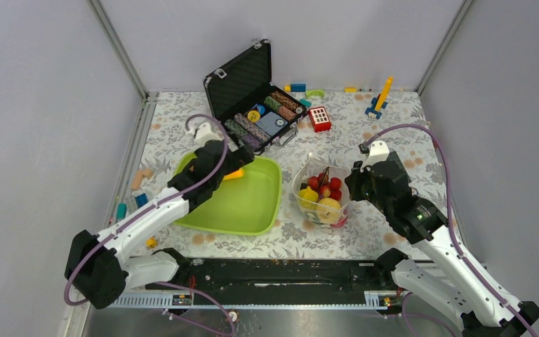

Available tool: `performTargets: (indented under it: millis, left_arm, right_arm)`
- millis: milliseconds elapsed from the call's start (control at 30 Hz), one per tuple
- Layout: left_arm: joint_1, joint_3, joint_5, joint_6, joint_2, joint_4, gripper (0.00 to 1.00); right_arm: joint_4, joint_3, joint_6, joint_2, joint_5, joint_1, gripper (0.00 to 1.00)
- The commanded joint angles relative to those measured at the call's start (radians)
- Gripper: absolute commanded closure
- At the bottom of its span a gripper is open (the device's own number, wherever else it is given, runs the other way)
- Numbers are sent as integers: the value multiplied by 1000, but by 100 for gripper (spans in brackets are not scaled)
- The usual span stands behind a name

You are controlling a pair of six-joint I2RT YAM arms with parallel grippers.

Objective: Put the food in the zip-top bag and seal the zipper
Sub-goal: Pick up the fake fruit from the bin.

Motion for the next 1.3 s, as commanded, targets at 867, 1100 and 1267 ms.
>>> performTargets:
  millis: [867, 1100, 1267]
  left_arm:
    - [116, -298, -245, -1061, 84, -5, 1]
    - [120, -275, -248, -1121, 167, 17, 1]
    - [126, -246, -259, -1142, 223, 29, 1]
  right_arm:
    - [29, -1, -6, 24, 54, -4, 94]
    - [28, 0, -10, 33, 60, -5, 94]
    - [28, 1, -12, 38, 66, -5, 94]
